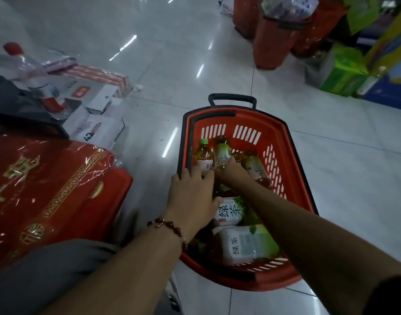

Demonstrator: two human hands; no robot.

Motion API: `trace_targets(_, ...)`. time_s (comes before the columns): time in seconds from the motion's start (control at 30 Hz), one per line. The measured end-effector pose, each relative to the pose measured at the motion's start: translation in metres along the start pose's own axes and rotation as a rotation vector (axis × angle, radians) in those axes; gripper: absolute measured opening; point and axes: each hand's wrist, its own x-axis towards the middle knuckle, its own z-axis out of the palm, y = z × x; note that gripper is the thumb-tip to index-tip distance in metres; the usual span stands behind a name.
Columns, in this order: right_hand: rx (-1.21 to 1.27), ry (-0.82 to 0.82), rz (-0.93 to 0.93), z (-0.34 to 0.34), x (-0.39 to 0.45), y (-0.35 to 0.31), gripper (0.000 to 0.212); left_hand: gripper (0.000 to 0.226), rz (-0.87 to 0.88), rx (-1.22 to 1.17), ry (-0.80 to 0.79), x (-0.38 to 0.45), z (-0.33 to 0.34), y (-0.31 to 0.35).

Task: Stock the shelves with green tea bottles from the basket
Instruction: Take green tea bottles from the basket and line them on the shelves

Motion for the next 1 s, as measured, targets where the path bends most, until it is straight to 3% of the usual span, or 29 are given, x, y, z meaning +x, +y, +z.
trace_targets(0.13,-0.004,0.065,0.147,0.012,0.016,-0.008,0.088,0.068,-0.011,-0.020,-0.014,0.002,0.003,-0.002)
trace_targets(0.3,0.106,0.053,0.149,0.010,0.022,-0.004,0.061,0.065,-0.013,-0.034,-0.019,0.004,-0.004,0.001)
trace_targets(0.4,0.352,-0.083,0.160,-0.007,0.011,0.002,0.042,0.065,-0.011,-0.054,-0.002,0.002,-0.010,0.004)
trace_targets(0.6,0.499,-0.358,0.176,-0.065,-0.033,0.030,0.041,0.057,-0.028,-0.088,0.023,-0.013,-0.017,0.001)
trace_targets(0.73,0.491,-0.510,0.126,-0.108,-0.067,0.048,0.059,0.064,-0.027,-0.103,0.038,-0.024,-0.021,-0.004)
trace_targets(0.87,0.382,-0.612,0.013,-0.149,-0.116,0.036,0.045,0.077,0.091,-0.155,0.082,-0.037,-0.028,-0.004)
trace_targets(1.0,0.219,-0.709,-0.113,-0.176,-0.150,0.013,0.047,0.097,0.223,-0.228,0.058,-0.055,-0.040,0.004)
